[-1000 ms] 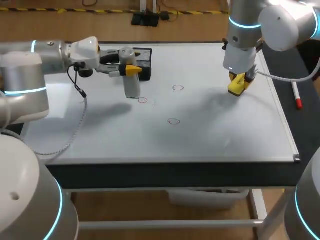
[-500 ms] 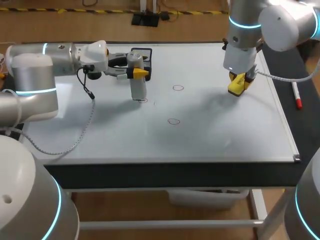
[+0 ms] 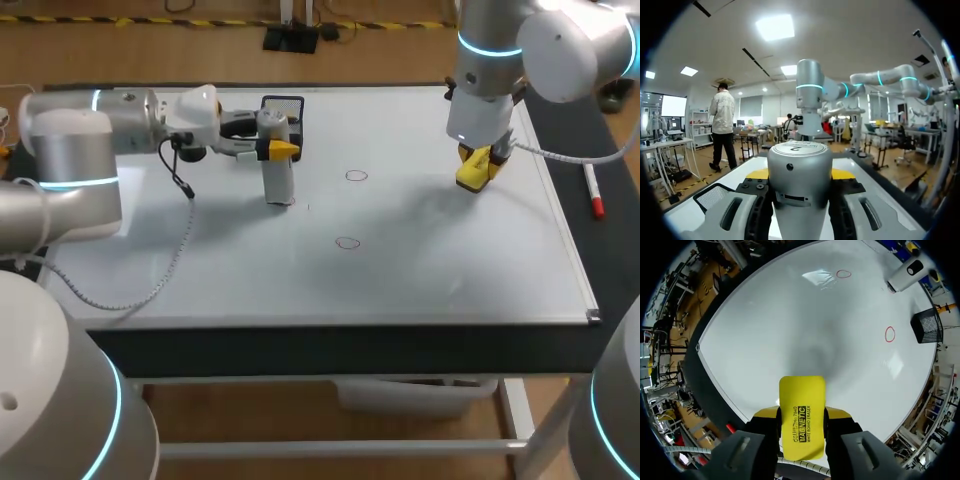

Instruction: Pick up the inspection probe, press it on each red-marked spot on the whiteboard one by one, put down the probe, pick up the eraser, and wipe off all the red marks.

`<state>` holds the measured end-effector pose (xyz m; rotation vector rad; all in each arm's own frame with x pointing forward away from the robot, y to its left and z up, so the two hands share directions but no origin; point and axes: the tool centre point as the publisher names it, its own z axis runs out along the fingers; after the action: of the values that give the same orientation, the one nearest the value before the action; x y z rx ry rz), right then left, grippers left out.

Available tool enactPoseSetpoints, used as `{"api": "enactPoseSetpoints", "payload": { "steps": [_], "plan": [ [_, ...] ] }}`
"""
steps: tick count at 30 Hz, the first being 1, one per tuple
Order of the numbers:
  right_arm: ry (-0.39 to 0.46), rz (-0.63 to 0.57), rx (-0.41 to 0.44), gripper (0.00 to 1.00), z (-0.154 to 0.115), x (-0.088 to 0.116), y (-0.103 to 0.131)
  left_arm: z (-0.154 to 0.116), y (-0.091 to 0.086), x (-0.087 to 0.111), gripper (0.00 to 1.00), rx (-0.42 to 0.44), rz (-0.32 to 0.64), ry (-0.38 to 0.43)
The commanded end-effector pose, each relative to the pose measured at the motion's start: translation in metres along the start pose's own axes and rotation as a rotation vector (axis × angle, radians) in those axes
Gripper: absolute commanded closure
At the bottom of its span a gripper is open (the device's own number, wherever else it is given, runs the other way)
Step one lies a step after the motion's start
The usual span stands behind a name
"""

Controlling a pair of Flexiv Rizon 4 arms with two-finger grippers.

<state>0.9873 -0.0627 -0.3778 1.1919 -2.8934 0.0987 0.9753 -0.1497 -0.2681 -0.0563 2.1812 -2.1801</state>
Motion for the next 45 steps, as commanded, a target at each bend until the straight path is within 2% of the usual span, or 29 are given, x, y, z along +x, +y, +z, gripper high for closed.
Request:
{"api": "enactPoseSetpoints", "payload": {
  "steps": [1,24,45],
  "plan": [
    [0.003,-0.001,0.002,1.0,-0.0018,0.0009,-0.0003,0.0031,0.0046,-0.0027,1.0,0.006,0.0,0.005],
    [0.003,-0.001,0.002,1.0,-0.0018,0.0009,-0.0003,0.0042,0.0104,-0.0027,1.0,0.009,-0.001,0.014],
    [0.003,-0.001,0.002,1.0,-0.0018,0.0009,-0.0003,0.0031,0.0076,-0.0042,1.0,0.008,0.003,0.016]
  ]
}}
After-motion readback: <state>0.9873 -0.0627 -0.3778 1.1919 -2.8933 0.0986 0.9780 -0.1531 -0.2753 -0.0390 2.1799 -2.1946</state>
